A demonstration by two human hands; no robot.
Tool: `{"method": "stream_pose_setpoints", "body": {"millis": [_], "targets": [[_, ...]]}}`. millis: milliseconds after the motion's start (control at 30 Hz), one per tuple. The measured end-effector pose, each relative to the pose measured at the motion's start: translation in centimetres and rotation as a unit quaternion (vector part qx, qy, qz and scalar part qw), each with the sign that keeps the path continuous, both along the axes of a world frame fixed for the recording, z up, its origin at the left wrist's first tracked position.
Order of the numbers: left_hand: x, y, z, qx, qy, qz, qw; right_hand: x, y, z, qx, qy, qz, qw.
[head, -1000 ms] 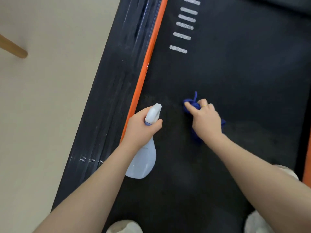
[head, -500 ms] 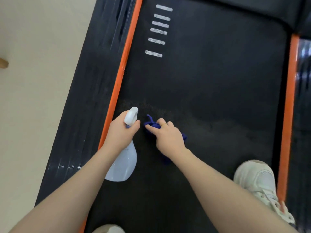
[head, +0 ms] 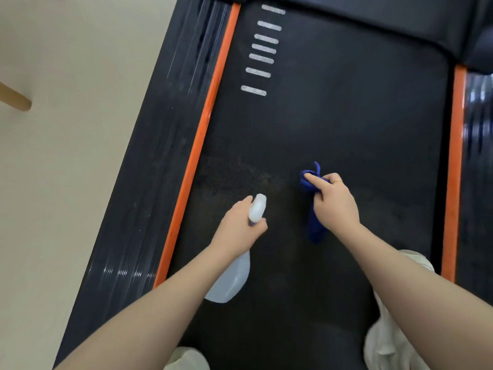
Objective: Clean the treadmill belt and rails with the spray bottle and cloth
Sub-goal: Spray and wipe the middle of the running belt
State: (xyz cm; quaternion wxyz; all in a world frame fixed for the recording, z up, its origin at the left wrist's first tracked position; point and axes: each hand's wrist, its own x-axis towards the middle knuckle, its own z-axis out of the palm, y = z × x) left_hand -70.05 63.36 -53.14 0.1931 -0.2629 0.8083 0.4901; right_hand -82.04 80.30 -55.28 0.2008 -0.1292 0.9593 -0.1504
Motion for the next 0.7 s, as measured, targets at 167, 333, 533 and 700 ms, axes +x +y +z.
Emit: {"method": "stream_pose_setpoints", "body": {"millis": [167, 333, 533, 700], "targets": [[0.7, -1.3, 0.2, -0.010, -0.006, 0.069, 0.998, 0.4, 0.2, -0.1, 0.016, -0.030, 0.010, 0.999], [2.5, -4.7, 0.5, -0.002, 0.057, 0.159, 0.986, 0.2, -7.0, -1.8, 0.100, 0.027, 0.089, 0.991], [2.6, -6.4, -0.4, -0.013, 0.049, 0.233, 0.971, 5.3, -9.2, -1.9, 0.082, 0.034, 0.421, 0.903], [3.1, -7.5, -2.1, -0.056, 0.054, 0.252, 0.965, -1.0, -11.5, -2.4, 0.122, 0.083, 0.220, 0.964]]}}
